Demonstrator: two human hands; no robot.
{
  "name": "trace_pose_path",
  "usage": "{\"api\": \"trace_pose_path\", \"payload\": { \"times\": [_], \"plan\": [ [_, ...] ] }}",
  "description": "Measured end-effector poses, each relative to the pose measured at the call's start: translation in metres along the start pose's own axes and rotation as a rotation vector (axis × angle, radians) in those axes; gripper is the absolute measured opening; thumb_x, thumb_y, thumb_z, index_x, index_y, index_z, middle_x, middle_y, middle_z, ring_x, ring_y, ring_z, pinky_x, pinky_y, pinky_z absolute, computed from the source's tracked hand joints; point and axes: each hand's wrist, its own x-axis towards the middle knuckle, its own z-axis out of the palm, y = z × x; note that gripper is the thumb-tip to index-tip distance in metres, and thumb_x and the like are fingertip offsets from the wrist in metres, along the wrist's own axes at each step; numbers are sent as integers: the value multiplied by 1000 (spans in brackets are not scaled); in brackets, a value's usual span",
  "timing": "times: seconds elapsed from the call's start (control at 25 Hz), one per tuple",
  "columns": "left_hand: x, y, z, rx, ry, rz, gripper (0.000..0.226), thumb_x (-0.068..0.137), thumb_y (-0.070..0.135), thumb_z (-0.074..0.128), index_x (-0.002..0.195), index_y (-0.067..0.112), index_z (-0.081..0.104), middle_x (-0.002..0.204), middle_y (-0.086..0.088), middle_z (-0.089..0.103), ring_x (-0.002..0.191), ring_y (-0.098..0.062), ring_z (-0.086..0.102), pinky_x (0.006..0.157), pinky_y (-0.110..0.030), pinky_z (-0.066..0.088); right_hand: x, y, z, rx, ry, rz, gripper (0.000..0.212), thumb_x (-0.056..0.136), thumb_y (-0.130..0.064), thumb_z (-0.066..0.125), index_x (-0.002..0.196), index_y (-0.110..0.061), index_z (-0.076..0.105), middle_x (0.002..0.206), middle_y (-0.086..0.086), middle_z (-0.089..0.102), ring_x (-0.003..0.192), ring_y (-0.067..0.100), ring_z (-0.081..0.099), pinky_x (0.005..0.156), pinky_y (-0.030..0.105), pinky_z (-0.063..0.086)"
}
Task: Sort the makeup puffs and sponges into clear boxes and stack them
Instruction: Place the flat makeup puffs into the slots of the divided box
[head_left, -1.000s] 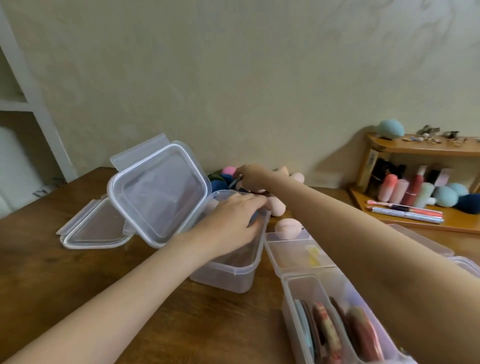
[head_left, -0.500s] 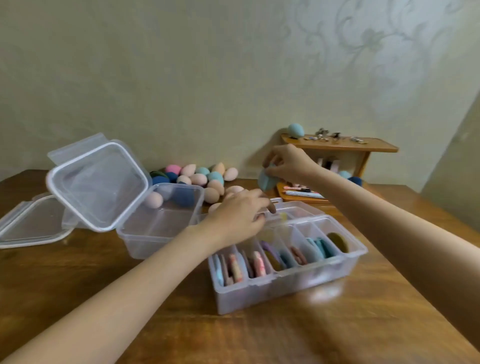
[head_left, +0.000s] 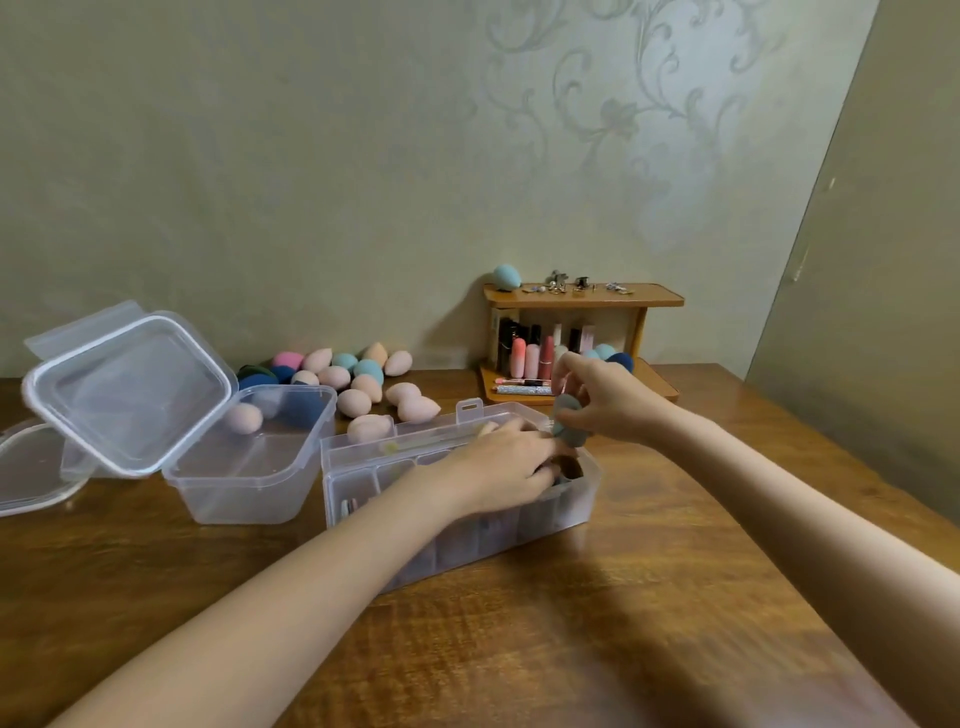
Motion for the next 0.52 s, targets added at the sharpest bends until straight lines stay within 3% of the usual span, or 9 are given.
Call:
{"api": "trace_pose_path", "payload": {
  "times": [0.16, 0.28, 0.4, 0.52],
  "plan": [
    [-3, 5, -3, 159, 18, -7, 40, 98, 26, 33, 135, 24, 48, 140, 2, 46, 133, -22, 27, 107, -46, 26, -6, -2, 6, -10, 128, -42, 33, 87, -10, 60, 116, -6, 44, 98, 8, 58, 84, 18, 57, 68, 24, 52],
    [-8, 2, -4, 169, 24, -8, 37, 98, 27, 32, 129, 26, 54, 134, 2, 50, 128, -21, 31, 105, -44, 27, -8, -3, 12, -150, 36, -76, 40, 87, -7, 59, 124, -2, 42, 103, 11, 60, 80, 17, 55, 62, 22, 48],
    [-10, 2, -3, 164, 21, -17, 36, 98, 26, 32, 125, 23, 56, 131, 1, 53, 126, -20, 33, 104, -42, 27, -9, 1, 19, -281, -29, -59, 11, 90, -13, 56, 97, -6, 61, 91, 8, 62, 77, 16, 53, 58, 15, 40],
    [-10, 3, -3, 146, 12, -17, 35, 98, 24, 34, 122, 19, 58, 129, 0, 54, 126, -21, 34, 105, -44, 27, -6, 4, 24, -321, -116, 25, 24, 93, -19, 51, 92, -3, 69, 91, 9, 61, 80, 15, 53, 63, 16, 41]
  ]
}}
